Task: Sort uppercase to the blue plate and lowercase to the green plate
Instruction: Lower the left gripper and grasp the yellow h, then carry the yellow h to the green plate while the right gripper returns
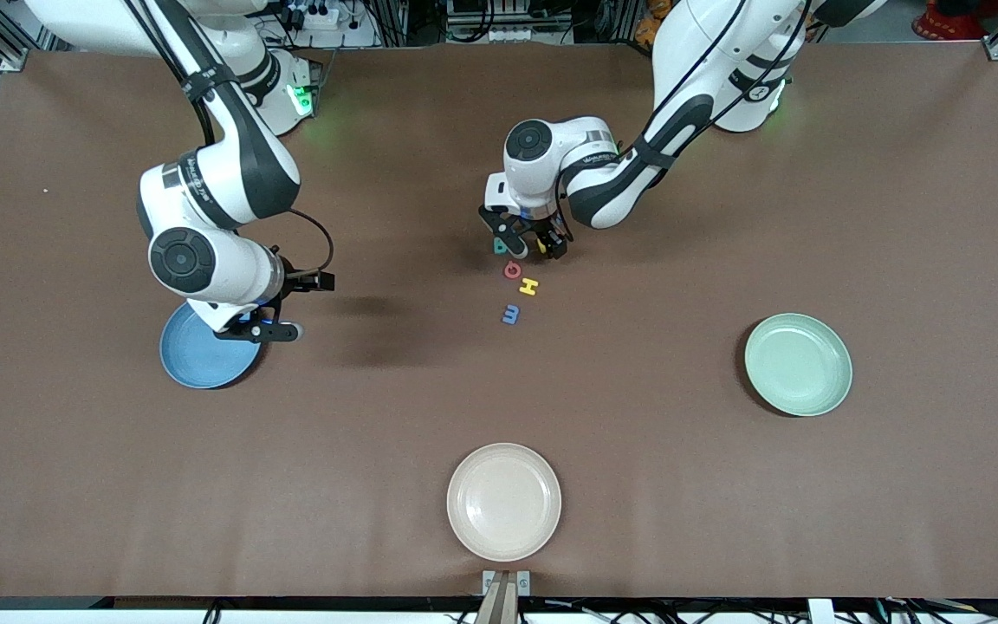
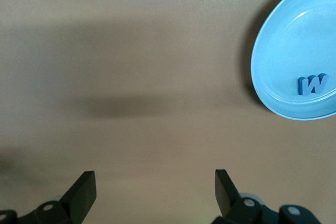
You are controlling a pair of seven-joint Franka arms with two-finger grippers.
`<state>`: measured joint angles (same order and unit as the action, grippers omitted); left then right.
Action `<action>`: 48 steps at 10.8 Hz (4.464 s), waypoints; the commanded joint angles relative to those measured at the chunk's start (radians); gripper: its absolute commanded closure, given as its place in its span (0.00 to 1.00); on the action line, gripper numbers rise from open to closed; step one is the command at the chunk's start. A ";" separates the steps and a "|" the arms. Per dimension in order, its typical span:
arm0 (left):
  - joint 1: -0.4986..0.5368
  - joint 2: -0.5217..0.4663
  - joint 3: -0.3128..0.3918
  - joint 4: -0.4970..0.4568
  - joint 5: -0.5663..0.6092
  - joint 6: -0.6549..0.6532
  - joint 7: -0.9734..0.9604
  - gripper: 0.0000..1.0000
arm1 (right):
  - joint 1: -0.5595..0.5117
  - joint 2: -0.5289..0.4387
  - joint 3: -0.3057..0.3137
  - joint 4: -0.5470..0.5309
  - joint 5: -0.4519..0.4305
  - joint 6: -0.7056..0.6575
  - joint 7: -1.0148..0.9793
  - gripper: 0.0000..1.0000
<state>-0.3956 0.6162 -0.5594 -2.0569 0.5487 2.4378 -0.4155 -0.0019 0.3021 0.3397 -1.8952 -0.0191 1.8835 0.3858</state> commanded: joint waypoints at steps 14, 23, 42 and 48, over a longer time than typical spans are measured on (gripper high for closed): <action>0.015 -0.045 0.004 0.039 0.085 -0.054 -0.028 1.00 | -0.007 -0.008 0.005 0.013 -0.001 -0.006 -0.008 0.00; 0.211 -0.107 -0.010 0.484 -0.234 -0.500 0.058 1.00 | 0.242 -0.009 -0.001 0.113 -0.004 -0.130 0.347 0.00; 0.773 -0.119 0.007 0.528 -0.265 -0.729 0.224 1.00 | 0.600 0.268 0.001 -0.035 -0.171 0.566 0.979 0.00; 0.849 -0.105 0.010 0.335 -0.257 -0.527 0.218 1.00 | 0.599 0.322 0.001 -0.019 -0.266 0.595 1.018 0.07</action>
<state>0.4253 0.5237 -0.5431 -1.6517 0.2828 1.8351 -0.2013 0.5904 0.6052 0.3428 -1.9345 -0.2532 2.4663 1.3695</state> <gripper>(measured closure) 0.687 0.013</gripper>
